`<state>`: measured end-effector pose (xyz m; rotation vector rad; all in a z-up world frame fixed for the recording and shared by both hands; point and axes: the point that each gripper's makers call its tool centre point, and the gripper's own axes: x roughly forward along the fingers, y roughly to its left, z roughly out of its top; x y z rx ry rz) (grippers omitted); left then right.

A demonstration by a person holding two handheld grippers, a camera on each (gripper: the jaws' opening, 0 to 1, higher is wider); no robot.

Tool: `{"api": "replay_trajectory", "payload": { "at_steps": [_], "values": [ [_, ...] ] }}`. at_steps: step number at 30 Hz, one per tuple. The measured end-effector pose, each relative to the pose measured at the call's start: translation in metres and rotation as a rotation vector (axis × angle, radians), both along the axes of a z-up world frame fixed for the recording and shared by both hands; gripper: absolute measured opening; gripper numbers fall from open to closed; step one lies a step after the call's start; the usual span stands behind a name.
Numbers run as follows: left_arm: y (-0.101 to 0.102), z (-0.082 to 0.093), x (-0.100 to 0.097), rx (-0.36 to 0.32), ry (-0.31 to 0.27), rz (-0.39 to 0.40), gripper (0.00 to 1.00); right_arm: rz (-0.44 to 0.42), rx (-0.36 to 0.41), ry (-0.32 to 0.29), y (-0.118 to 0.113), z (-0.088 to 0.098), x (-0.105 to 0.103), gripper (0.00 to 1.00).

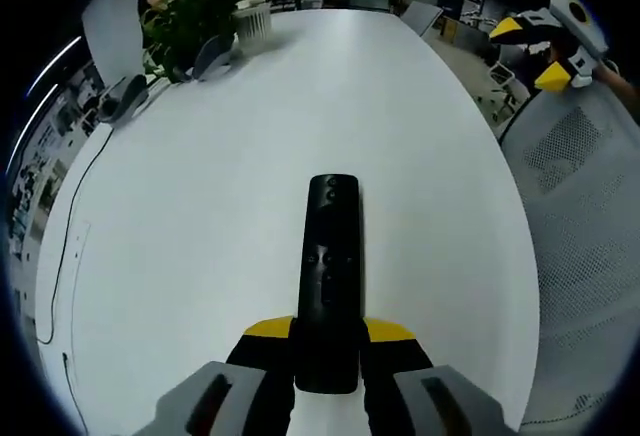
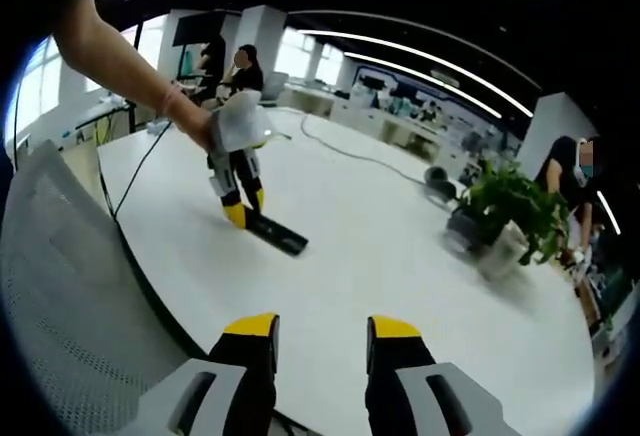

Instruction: Press the specified remote control buttons in sequence, fully releasing each button before pressing the next.

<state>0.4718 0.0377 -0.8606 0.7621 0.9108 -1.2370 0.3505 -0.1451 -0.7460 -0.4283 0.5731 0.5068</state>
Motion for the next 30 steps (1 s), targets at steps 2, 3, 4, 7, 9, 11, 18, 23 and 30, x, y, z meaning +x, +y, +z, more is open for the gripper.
{"api": "replay_trajectory", "payload": {
  "at_steps": [2, 3, 4, 7, 9, 11, 18, 23, 30],
  "values": [
    [0.0, 0.0, -0.002, 0.0, 0.0, 0.001, 0.24, -0.001, -0.001, -0.001, 0.0, 0.0, 0.0, 0.31],
    [0.001, 0.0, -0.002, 0.0, 0.0, 0.001, 0.24, -0.001, -0.003, 0.001, 0.0, 0.0, 0.0, 0.31],
    [0.001, 0.0, -0.003, -0.001, -0.001, 0.002, 0.24, -0.001, -0.003, 0.001, 0.0, 0.0, 0.0, 0.31],
    [0.001, 0.0, -0.005, -0.002, -0.004, 0.007, 0.24, -0.003, -0.012, 0.007, -0.001, -0.001, -0.001, 0.3],
    [0.001, 0.0, -0.005, -0.005, -0.008, 0.02, 0.24, -0.003, -0.017, 0.01, -0.002, -0.002, -0.001, 0.3],
    [0.002, 0.0, -0.008, -0.01, -0.006, 0.033, 0.24, -0.003, -0.019, 0.007, -0.002, -0.002, -0.001, 0.3],
    [0.002, 0.001, -0.018, -0.017, -0.006, 0.037, 0.24, 0.001, -0.023, 0.009, -0.002, -0.002, -0.001, 0.28],
    [0.002, 0.001, -0.024, -0.015, -0.01, 0.038, 0.24, 0.005, -0.024, 0.005, -0.001, -0.002, -0.001, 0.28],
    [0.001, 0.001, -0.033, -0.005, -0.017, 0.035, 0.24, 0.005, -0.029, -0.007, -0.002, 0.0, -0.001, 0.29]
  ]
}}
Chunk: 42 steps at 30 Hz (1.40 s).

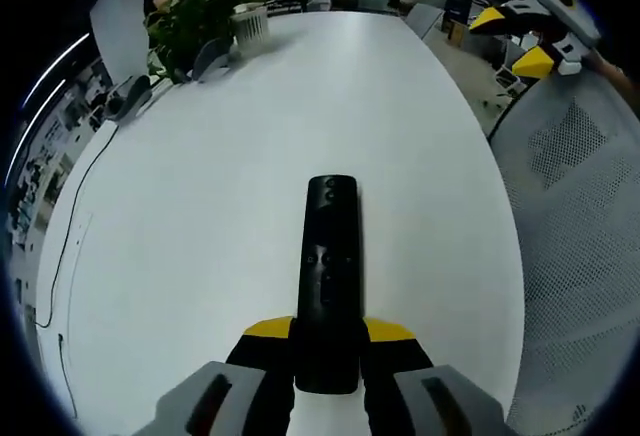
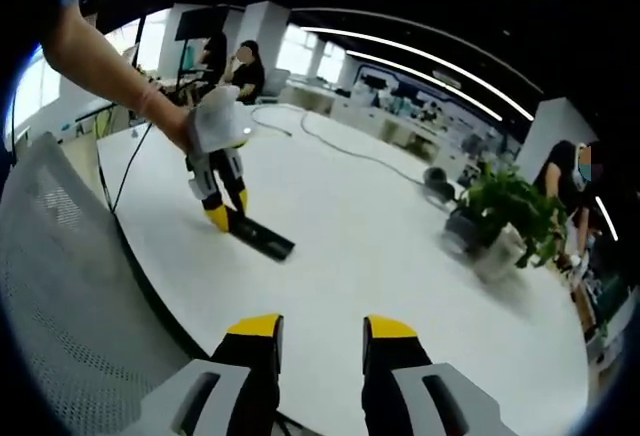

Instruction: Press the specified remote control buttons in sequence, fully releasing each button before pressing the next.

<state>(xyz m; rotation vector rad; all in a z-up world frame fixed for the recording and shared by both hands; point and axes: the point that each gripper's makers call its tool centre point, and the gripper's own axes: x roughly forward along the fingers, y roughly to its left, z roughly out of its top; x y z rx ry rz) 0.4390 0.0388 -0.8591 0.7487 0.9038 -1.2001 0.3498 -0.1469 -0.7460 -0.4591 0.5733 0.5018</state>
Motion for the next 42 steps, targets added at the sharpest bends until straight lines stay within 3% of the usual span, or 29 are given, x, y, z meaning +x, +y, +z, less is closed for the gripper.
{"api": "replay_trajectory", "payload": {
  "at_steps": [19, 42],
  "values": [
    [0.005, -0.001, -0.022, -0.005, 0.007, 0.032, 0.24, 0.02, 0.003, 0.017, 0.004, -0.002, -0.003, 0.26],
    [0.012, -0.005, -0.063, -0.001, 0.009, 0.05, 0.24, 0.08, -0.005, 0.024, 0.013, -0.004, -0.007, 0.22]
  ]
}}
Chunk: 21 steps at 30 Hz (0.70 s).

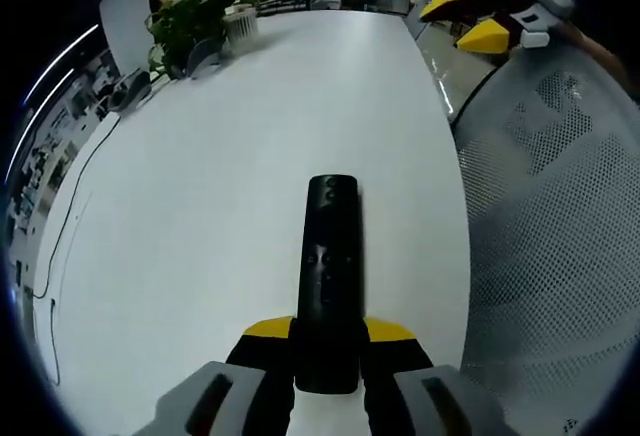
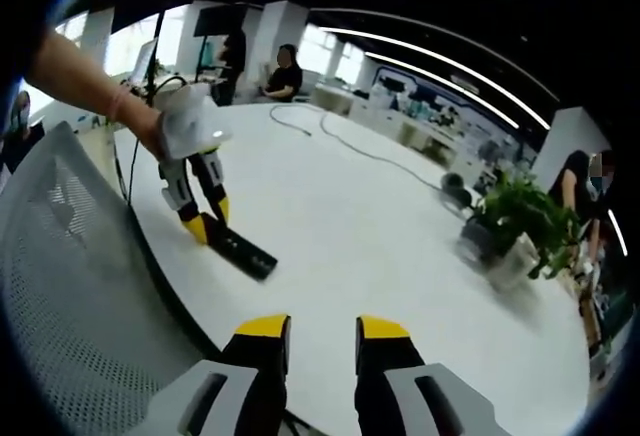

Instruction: Press the specified remote control buttons in sequence, fully releasing each button before pressing the next.

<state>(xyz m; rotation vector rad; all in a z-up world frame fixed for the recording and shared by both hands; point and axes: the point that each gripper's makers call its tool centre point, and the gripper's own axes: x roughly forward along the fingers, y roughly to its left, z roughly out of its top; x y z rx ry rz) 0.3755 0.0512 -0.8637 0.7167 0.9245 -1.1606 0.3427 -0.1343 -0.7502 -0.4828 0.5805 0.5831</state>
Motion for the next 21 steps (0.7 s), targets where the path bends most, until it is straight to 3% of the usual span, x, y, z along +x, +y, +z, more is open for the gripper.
{"api": "replay_trajectory", "payload": {
  "at_steps": [21],
  "values": [
    [0.0, -0.001, -0.023, 0.028, 0.004, 0.012, 0.24, 0.037, -0.023, 0.041, 0.004, -0.009, -0.005, 0.21]
  ]
}}
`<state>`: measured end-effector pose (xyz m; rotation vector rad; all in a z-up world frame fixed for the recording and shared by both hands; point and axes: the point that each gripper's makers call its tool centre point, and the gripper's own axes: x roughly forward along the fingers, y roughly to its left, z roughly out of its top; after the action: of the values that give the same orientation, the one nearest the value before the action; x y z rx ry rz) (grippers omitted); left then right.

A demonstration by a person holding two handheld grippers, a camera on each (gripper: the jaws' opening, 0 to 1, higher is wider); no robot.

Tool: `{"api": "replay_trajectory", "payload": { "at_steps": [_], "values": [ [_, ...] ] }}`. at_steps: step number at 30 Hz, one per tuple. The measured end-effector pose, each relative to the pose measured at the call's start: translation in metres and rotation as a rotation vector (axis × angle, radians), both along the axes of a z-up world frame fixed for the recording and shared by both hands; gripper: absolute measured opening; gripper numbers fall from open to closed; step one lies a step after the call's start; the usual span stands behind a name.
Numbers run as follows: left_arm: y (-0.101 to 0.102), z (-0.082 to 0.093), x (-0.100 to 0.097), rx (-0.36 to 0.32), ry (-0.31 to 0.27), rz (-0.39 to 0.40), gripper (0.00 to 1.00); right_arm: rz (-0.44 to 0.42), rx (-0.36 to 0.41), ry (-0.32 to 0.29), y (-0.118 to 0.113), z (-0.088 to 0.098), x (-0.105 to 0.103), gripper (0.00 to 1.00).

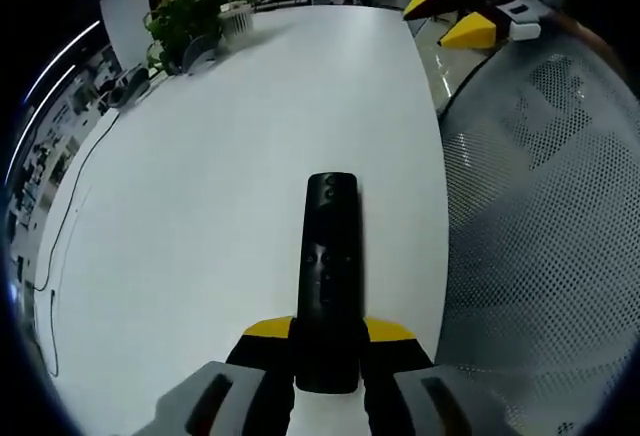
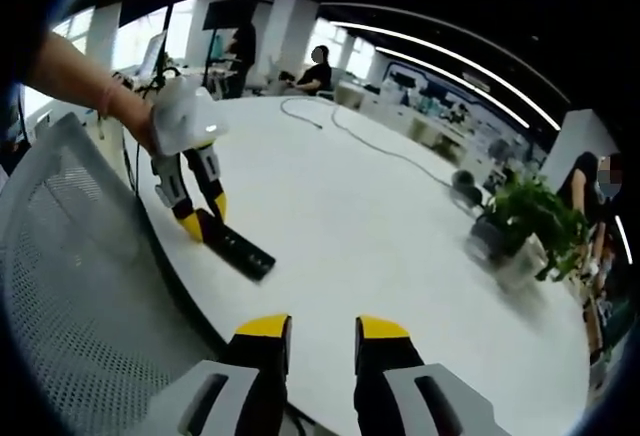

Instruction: Press the specified remote control buttons in sequence, fully releasing each button before pressing the next.

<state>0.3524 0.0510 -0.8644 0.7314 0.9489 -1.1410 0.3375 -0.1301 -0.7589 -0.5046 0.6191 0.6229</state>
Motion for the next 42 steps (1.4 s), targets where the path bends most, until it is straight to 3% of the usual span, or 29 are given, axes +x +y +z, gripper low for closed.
{"api": "replay_trajectory", "payload": {
  "at_steps": [22, 29, 37, 42],
  "values": [
    [0.001, 0.0, -0.014, -0.027, 0.003, -0.015, 0.24, 0.023, -0.017, 0.032, 0.002, -0.005, -0.005, 0.18],
    [0.0, 0.0, -0.017, -0.023, -0.001, -0.054, 0.25, 0.029, -0.03, 0.056, 0.002, -0.009, -0.007, 0.17],
    [0.0, 0.001, -0.019, -0.054, -0.011, -0.122, 0.24, 0.045, -0.04, 0.12, 0.003, -0.019, -0.013, 0.15],
    [-0.001, 0.001, -0.021, -0.067, -0.023, -0.161, 0.24, 0.12, -0.007, 0.198, 0.016, -0.025, -0.025, 0.2]
  ]
}}
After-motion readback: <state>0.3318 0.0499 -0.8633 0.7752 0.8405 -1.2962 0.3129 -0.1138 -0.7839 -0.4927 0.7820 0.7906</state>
